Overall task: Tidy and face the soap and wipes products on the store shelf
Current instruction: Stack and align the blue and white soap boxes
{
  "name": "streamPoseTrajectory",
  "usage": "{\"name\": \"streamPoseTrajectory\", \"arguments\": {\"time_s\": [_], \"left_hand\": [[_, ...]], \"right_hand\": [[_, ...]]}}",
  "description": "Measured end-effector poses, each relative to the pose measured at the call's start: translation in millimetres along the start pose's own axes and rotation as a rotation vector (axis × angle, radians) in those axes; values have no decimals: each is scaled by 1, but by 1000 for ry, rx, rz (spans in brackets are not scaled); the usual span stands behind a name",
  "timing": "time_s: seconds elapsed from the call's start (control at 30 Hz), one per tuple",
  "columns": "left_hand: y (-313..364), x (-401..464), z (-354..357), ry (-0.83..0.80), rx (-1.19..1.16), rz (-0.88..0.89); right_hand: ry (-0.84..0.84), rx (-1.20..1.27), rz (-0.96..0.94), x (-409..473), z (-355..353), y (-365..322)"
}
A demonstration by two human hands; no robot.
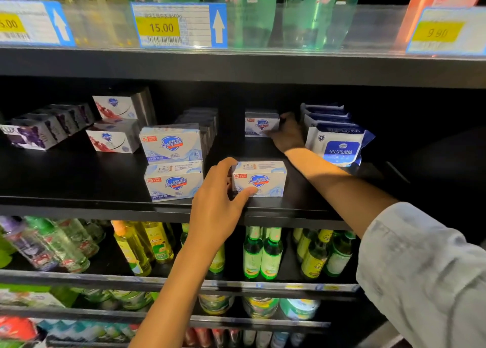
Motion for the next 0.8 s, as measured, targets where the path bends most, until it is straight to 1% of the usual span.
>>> {"name": "streamPoseTrajectory", "arguments": {"time_s": [0.1,0.17,0.23,0.4,0.53,0.63,0.8], "left_hand": [[0,1,0,-17,-16,-49],[3,3,-1,-23,-13,-63],[7,5,-2,-28,4,-69],[14,14,-3,-43,57,-82],[21,34,3,-94,129,-78],[26,52,10,-131,156,-74],[28,86,26,-181,157,-106]], "right_hand": [[-39,-212,-50,-16,0,-5],[-80,-310,-51,-29,-5,-3],[-146,-357,-50,-52,-17,-3],[-326,-469,-149,-111,-69,-3],[-385,-418,-179,-152,-101,1],[-471,-414,-142,-171,-110,6],[-472,-406,-149,-172,-111,8]]}}
Point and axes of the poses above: each hand's wrist, its own x-axis towards the middle knuckle, its own z-axis out of the palm, y = z × x, the point moved 2 cm from there along x, towards the middle knuckle, and after that the axes turned 13 degrees about x, right-handed, at the moved point
